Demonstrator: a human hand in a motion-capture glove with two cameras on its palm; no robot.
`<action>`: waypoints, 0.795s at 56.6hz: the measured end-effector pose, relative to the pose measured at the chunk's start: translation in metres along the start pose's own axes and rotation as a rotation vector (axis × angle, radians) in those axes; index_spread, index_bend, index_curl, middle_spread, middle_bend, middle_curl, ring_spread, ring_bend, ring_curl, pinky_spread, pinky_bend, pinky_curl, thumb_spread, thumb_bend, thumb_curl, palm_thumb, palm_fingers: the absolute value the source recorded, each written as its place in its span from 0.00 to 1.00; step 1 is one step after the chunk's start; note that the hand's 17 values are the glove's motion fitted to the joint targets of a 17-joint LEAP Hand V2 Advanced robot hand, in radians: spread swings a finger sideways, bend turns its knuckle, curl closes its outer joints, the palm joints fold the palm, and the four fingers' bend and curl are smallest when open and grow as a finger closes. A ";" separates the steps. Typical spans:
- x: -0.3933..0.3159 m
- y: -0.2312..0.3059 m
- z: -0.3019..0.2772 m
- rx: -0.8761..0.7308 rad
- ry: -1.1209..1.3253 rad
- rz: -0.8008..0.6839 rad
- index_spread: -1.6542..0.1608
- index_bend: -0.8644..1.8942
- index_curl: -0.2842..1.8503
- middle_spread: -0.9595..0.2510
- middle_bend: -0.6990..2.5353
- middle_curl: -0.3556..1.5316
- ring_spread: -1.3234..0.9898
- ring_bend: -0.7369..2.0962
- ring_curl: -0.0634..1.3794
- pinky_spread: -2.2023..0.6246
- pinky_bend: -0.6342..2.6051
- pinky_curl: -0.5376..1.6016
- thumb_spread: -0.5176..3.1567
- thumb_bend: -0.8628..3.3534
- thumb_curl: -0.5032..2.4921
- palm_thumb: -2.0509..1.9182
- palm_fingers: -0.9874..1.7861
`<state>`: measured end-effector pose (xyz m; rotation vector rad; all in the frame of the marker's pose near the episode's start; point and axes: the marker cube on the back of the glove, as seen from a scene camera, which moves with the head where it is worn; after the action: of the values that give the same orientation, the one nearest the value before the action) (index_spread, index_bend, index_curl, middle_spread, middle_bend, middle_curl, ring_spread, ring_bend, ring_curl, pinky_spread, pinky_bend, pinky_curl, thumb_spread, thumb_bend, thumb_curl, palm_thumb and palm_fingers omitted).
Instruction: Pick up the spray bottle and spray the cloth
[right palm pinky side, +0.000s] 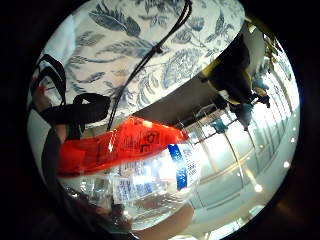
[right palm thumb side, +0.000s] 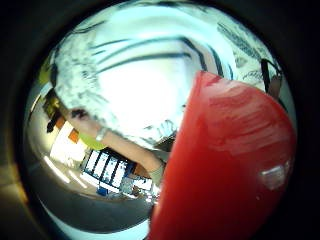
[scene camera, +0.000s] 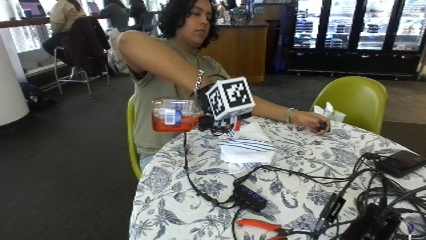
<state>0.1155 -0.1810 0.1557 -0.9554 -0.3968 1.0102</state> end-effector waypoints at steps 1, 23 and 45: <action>-0.002 0.004 -0.004 0.018 -0.015 -0.015 0.76 0.38 0.44 0.65 0.38 0.50 0.50 0.49 0.39 0.70 0.36 0.46 0.28 0.20 0.45 0.76 0.82; -0.081 0.104 -0.083 0.357 -0.413 -0.658 0.76 0.38 0.44 0.65 0.38 0.50 0.50 0.49 0.38 0.70 0.36 0.46 0.28 0.20 0.45 0.77 0.82; -0.186 0.100 -0.070 0.690 -0.875 -1.244 0.76 0.38 0.44 0.65 0.38 0.50 0.50 0.49 0.38 0.70 0.36 0.46 0.28 0.20 0.45 0.76 0.83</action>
<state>0.0155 -0.3546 0.0593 0.4601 -1.0915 0.2589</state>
